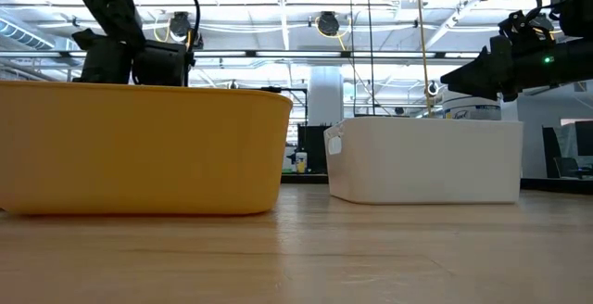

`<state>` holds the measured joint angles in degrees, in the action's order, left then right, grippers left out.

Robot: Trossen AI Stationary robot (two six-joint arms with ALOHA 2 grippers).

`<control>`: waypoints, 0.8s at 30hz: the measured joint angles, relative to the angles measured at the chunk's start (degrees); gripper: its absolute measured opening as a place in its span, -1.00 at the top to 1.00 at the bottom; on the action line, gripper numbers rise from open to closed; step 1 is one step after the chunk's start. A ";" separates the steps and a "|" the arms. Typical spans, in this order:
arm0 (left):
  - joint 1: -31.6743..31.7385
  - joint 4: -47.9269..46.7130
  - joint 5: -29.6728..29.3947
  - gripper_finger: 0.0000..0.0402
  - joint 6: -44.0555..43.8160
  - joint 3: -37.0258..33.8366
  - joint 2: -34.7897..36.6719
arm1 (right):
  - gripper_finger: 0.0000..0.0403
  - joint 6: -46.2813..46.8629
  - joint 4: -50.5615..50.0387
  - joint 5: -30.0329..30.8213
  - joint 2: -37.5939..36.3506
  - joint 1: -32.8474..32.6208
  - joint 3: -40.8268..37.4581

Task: Pick & Place First Aid Supplies
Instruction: Put the orange sachet into the orange bin

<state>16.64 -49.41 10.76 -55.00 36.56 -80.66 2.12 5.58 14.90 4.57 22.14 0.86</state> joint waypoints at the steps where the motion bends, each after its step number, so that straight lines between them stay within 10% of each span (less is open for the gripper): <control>1: 0.00 -0.35 0.04 0.95 0.39 0.19 0.00 | -0.31 0.01 0.00 -0.01 0.00 0.00 -0.01; 24: -0.03 -18.19 -1.38 0.99 15.19 21.23 -2.13 | -0.31 0.00 0.00 0.01 0.00 0.01 0.00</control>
<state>16.62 -67.59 9.39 -39.82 57.78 -82.80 2.12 5.58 14.92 4.57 22.15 0.85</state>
